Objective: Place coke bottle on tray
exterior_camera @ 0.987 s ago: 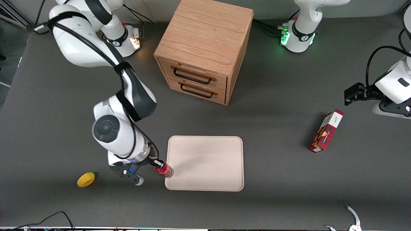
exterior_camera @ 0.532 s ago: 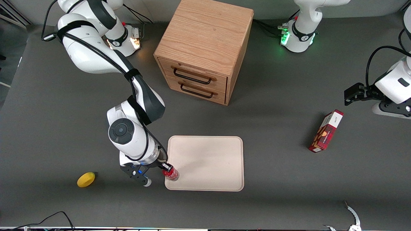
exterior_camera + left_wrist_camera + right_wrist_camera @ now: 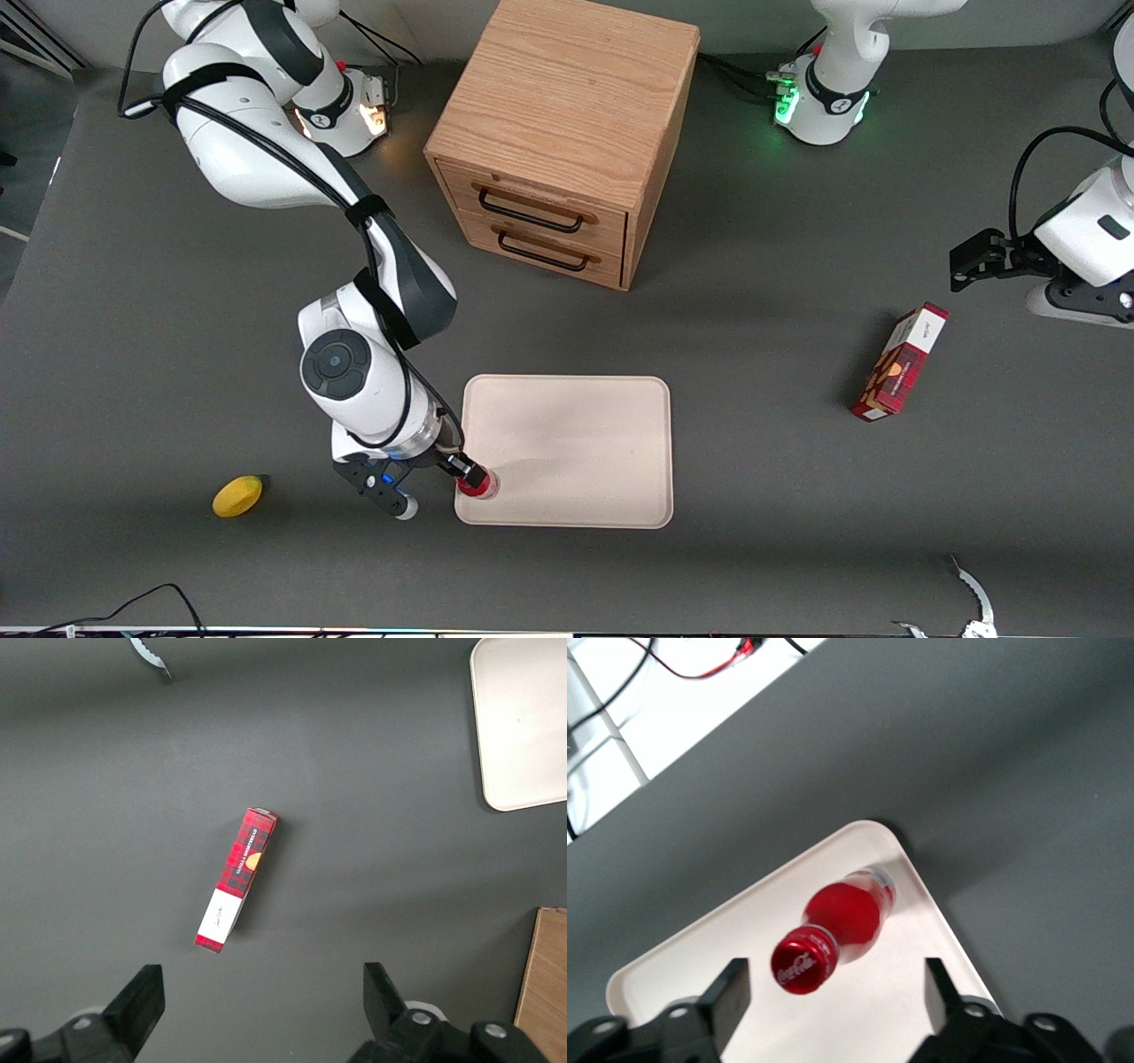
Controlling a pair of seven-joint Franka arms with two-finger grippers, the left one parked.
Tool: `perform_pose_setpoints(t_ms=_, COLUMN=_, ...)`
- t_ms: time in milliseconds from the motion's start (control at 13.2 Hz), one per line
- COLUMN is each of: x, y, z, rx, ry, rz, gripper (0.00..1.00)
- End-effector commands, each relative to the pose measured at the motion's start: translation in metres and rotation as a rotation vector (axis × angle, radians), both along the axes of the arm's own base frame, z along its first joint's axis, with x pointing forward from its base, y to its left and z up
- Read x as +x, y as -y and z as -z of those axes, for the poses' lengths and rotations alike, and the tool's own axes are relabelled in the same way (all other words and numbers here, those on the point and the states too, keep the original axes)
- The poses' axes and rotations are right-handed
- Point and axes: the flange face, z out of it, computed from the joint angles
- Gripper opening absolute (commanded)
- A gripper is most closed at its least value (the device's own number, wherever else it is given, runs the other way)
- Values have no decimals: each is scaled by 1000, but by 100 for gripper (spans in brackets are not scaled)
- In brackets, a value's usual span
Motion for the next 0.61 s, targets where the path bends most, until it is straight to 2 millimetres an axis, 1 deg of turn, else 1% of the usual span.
perform_pose_setpoints(t_ms=0, x=-18, y=2, z=-69, rx=-50, ry=-29, rz=-62, gripper=100)
perform_pose_setpoints(t_ms=76, x=-34, y=16, z=-118, rx=-92, ry=-54, rz=-131, gripper=100)
perform_pose_setpoints(t_ms=152, x=-54, y=31, z=-164, rx=-123, ry=-85, rz=-207, gripper=100)
perform_pose_setpoints(t_ms=228, x=-80, y=50, z=-202, rx=-165, ry=-132, rz=-251, gripper=100)
perform_pose_setpoints(t_ms=304, x=-105, y=70, z=-232, rx=-206, ry=-153, rz=-286, gripper=100)
perform_pose_setpoints(t_ms=380, x=-128, y=89, z=-254, rx=-230, ry=-164, rz=-344, gripper=100)
perform_pose_setpoints(t_ms=456, x=-150, y=107, z=-264, rx=-236, ry=-190, rz=-403, gripper=100)
perform_pose_setpoints(t_ms=532, x=-167, y=135, z=-274, rx=-218, ry=-204, rz=-411, gripper=100)
